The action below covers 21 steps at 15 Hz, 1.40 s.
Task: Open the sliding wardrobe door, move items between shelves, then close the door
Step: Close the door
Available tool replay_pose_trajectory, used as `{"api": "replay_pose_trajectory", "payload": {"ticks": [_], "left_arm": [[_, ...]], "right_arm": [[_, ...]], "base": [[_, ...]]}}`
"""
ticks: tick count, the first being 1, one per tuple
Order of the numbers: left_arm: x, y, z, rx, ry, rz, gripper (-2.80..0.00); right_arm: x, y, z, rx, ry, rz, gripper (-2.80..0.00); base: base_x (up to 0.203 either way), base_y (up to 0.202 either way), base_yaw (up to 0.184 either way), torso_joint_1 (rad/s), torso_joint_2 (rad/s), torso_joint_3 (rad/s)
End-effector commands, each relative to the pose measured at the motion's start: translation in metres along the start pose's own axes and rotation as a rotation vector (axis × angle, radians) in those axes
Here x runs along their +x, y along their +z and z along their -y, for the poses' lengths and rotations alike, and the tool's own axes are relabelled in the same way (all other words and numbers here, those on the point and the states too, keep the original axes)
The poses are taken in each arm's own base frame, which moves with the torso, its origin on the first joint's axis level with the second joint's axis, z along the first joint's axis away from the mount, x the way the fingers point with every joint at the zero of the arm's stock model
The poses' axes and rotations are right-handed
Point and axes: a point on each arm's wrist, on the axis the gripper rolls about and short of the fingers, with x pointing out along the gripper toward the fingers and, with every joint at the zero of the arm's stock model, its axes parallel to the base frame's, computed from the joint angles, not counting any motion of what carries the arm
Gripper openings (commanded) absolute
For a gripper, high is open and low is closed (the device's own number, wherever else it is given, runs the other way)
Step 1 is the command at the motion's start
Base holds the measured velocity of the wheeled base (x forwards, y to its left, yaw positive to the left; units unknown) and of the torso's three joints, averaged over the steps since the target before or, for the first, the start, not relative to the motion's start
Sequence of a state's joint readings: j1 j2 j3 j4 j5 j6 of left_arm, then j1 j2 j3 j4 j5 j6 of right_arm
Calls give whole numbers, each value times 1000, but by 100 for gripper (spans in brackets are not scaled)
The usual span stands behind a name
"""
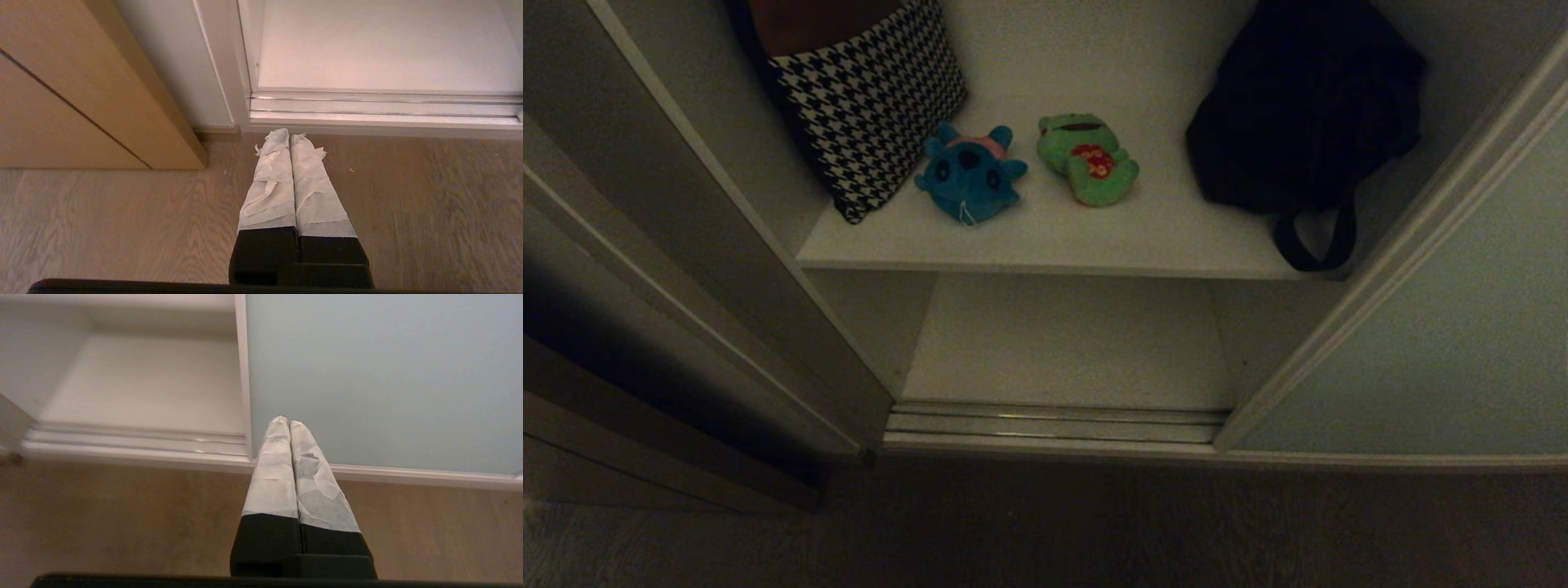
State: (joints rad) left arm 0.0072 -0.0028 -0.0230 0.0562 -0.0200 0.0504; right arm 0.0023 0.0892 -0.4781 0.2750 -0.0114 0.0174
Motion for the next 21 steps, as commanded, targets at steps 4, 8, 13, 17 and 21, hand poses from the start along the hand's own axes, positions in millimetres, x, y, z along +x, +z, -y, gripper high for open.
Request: {"api": "replay_pose_trajectory", "payload": {"ticks": [4, 8, 13, 17, 21], "left_arm": [[0, 0, 0, 0, 0, -2, -280], [0, 0, 0, 0, 0, -2, -280], [0, 0, 0, 0, 0, -2, -280], [0, 0, 0, 0, 0, -2, -280], [0, 0, 0, 0, 0, -2, -280]], "right_arm": [[14, 89, 1, 173, 60, -135, -280], [39, 116, 3, 406, 201, -139, -280], [92, 142, -7, 475, 221, -105, -280], [107, 155, -9, 485, 186, -99, -280], [148, 153, -1, 497, 204, -197, -280]], "base": [[0, 0, 0, 0, 0, 0], [0, 0, 0, 0, 0, 0], [0, 0, 0, 0, 0, 0], [0, 0, 0, 0, 0, 0], [0, 0, 0, 0, 0, 0]]}}
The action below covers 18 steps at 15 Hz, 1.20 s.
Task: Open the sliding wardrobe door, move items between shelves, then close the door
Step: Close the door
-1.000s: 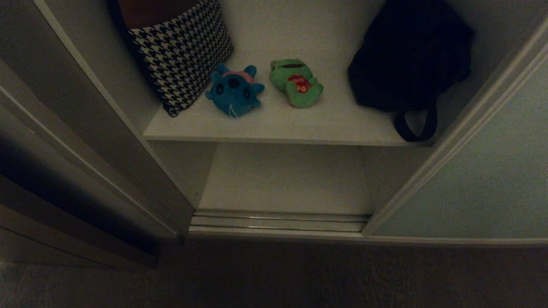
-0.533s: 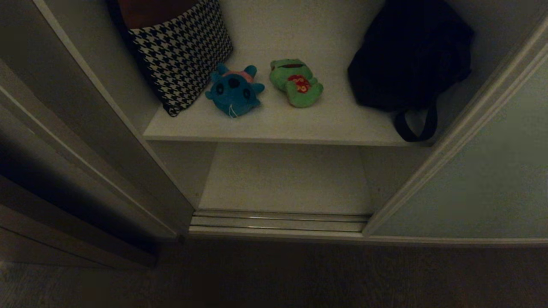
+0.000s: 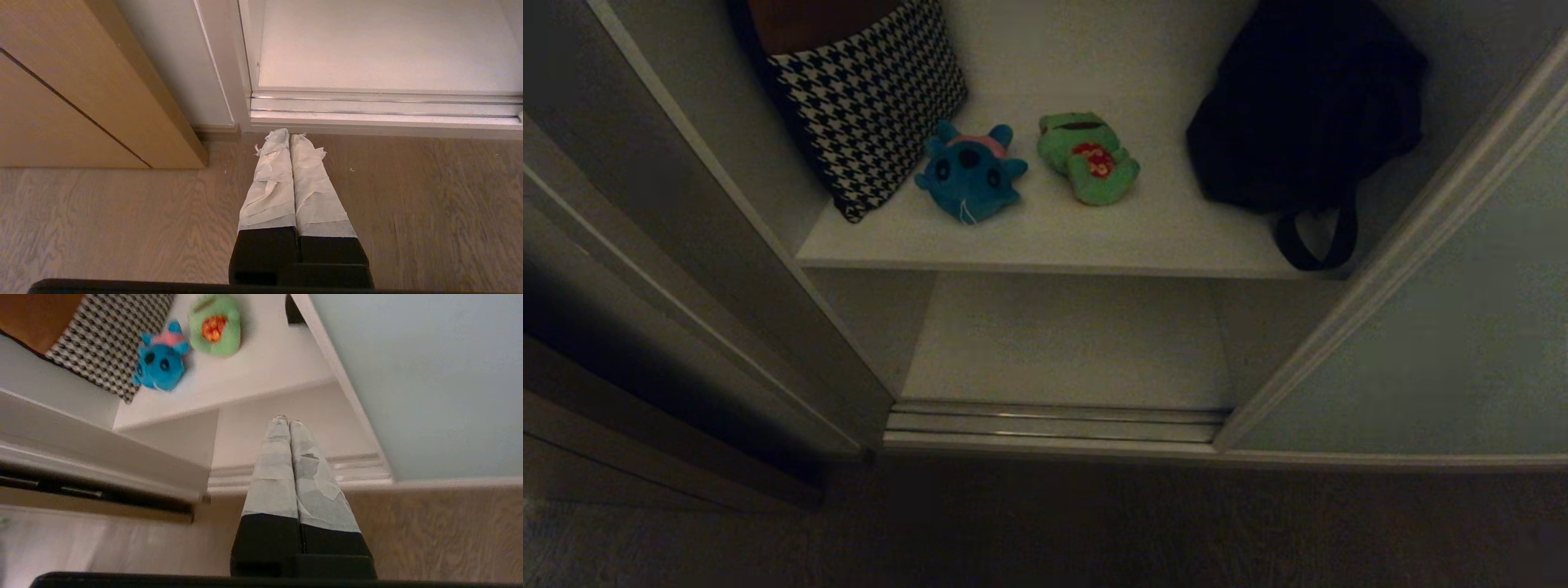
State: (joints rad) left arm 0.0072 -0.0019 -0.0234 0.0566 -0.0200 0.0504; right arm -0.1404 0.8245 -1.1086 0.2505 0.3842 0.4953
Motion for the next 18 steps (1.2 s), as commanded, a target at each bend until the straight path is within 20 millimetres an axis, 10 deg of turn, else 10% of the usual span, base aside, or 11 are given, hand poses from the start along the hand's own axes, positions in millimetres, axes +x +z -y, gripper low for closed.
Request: {"api": "replay_pose_trajectory", "payload": {"ticks": [1, 18], "left_arm": [[0, 0, 0, 0, 1, 1, -280], [0, 0, 0, 0, 0, -1, -280]], "right_arm": [[30, 4, 16, 39, -23, -78, -280], [122, 10, 52, 41, 54, -185, -280]], "base": [[0, 0, 0, 0, 0, 0], [0, 0, 0, 0, 0, 0]]}}
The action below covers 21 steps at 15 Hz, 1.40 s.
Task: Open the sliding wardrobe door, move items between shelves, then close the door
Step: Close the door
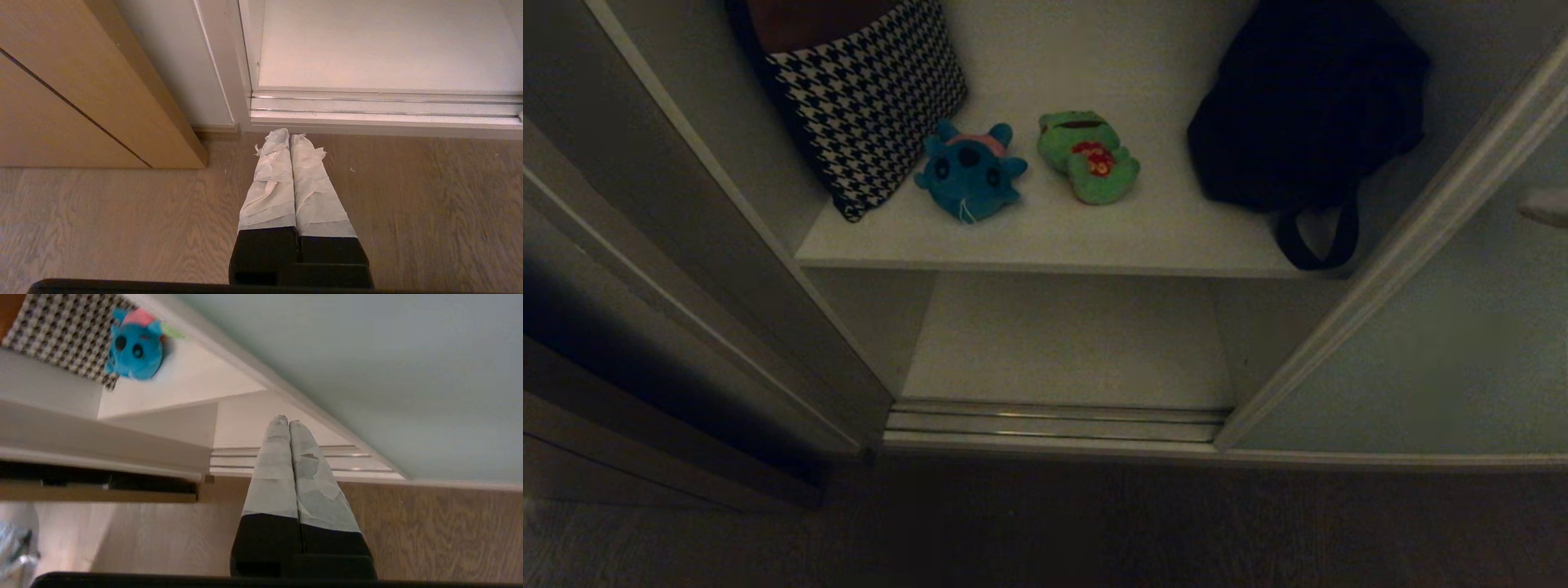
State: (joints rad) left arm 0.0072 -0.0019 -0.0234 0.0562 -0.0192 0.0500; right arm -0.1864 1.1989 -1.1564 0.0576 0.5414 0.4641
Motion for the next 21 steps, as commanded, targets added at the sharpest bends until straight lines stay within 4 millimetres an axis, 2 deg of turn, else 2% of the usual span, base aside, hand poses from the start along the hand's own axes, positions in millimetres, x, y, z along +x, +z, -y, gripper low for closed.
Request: {"api": "replay_pose_trajectory", "payload": {"ticks": [1, 7, 17, 21], "left_arm": [[0, 0, 0, 1, 0, -1, -280], [0, 0, 0, 1, 0, -1, -280], [0, 0, 0, 1, 0, -1, -280], [0, 0, 0, 1, 0, -1, -280]], "right_arm": [[14, -2, 5, 2, 5, -30, -280], [20, 1, 15, 8, -39, -23, -280], [47, 0, 21, -23, -10, -54, -280], [63, -6, 8, -43, 13, -59, -280]], "base": [[0, 0, 0, 0, 0, 0], [0, 0, 0, 0, 0, 0], [0, 0, 0, 0, 0, 0], [0, 0, 0, 0, 0, 0]]}}
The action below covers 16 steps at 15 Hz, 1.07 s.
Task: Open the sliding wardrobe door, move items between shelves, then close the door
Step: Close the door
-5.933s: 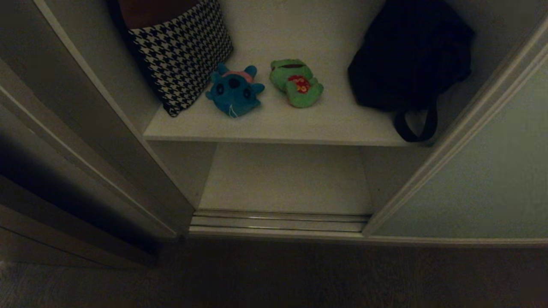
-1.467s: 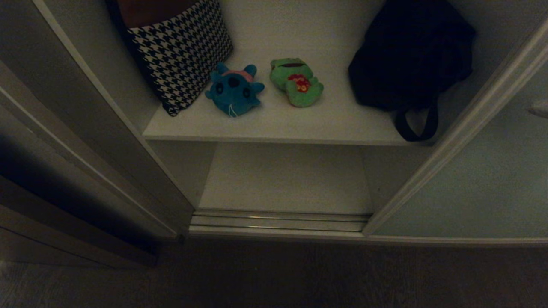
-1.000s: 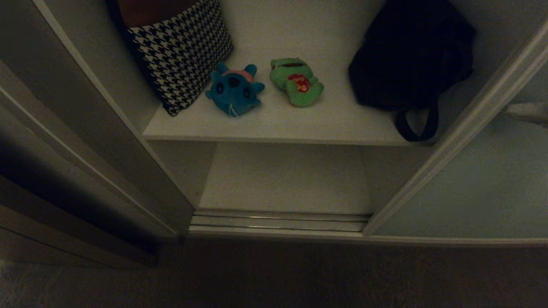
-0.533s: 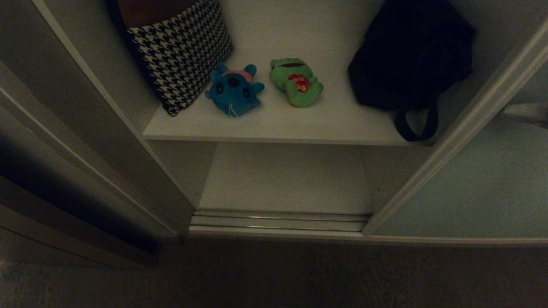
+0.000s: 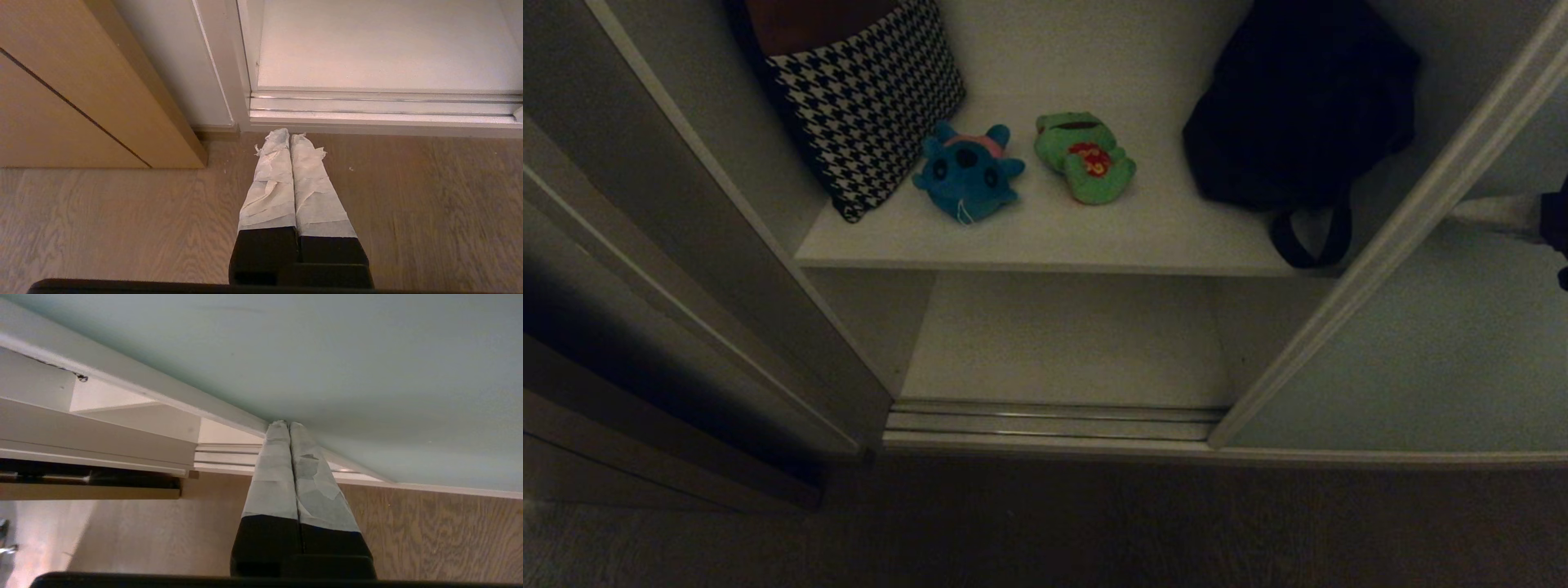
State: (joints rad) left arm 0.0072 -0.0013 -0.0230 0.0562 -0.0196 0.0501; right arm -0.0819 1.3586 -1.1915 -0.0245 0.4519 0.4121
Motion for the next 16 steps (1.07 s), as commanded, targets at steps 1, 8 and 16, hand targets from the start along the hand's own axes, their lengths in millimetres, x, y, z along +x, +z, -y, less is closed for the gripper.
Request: {"api": "replay_pose_trajectory", "payload": {"ticks": [1, 8, 16], "left_arm": [[0, 0, 0, 1, 0, 0, -280], [0, 0, 0, 1, 0, 0, -280], [0, 0, 0, 1, 0, 0, -280]], "right_arm": [[11, -5, -10, -12, 29, -19, -280], [26, -26, -69, -166, 175, -64, -280], [-40, -26, -88, -249, 293, -9, -280]], "base": [[0, 0, 0, 0, 0, 0], [0, 0, 0, 0, 0, 0], [0, 0, 0, 0, 0, 0]]}}
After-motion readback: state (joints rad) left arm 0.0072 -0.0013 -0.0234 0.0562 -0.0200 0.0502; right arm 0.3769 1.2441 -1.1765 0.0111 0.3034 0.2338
